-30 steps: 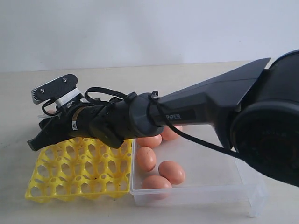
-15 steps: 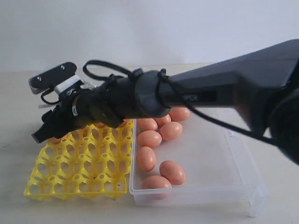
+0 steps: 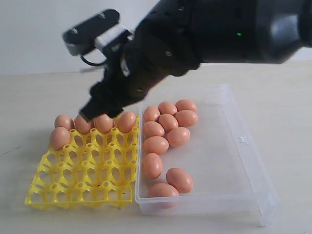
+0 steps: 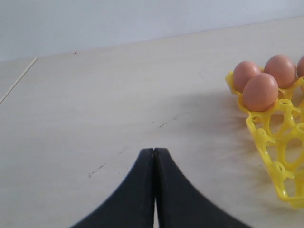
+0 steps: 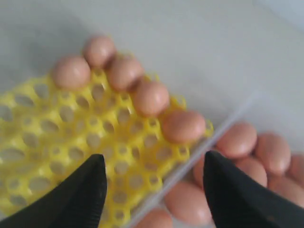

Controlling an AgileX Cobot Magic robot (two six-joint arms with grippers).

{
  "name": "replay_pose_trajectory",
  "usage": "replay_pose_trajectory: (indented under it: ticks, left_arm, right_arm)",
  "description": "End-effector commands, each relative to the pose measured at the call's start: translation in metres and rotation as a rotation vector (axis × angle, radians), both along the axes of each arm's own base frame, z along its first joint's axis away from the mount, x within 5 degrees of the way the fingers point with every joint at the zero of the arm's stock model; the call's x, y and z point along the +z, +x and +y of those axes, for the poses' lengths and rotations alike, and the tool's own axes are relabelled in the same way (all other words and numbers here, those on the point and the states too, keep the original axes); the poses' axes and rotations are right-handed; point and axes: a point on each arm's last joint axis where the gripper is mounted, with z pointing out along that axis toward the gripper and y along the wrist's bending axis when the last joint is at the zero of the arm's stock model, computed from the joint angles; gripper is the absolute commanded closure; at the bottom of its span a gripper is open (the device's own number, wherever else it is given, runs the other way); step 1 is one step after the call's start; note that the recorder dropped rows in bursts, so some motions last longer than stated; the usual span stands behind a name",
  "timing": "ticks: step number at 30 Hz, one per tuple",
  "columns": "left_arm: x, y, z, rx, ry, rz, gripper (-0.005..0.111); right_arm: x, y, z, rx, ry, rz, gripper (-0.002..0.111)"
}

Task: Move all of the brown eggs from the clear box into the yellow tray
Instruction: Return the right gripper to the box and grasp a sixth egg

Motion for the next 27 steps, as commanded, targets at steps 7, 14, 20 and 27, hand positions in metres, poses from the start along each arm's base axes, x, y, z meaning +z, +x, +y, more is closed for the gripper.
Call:
replay_pose_trajectory:
  ticks: [7, 14, 20, 27]
  left_arm:
    - [0.002, 0.0, 0.0, -0.006, -0.006, -0.019, 0.107]
    - [0.002, 0.0, 0.0, -0.006, -0.006, -0.019, 0.107]
    - [0.002, 0.0, 0.0, -0.006, -0.006, -0.019, 0.107]
    - [0.002, 0.0, 0.0, -0.006, -0.006, -0.019, 0.107]
  right_arm:
    - [-0.05, -0.024, -0.08, -0.276, -0.288, 0.337, 0.05]
    - [-0.07, -0.018, -0.073, -0.266, -0.217, 0.342, 0.05]
    - [-0.09, -0.015, -0.069, -0.262, -0.244, 0.368, 0.05]
    - [-0.108, -0.013, -0.062, -0.259, -0.232, 0.397, 0.05]
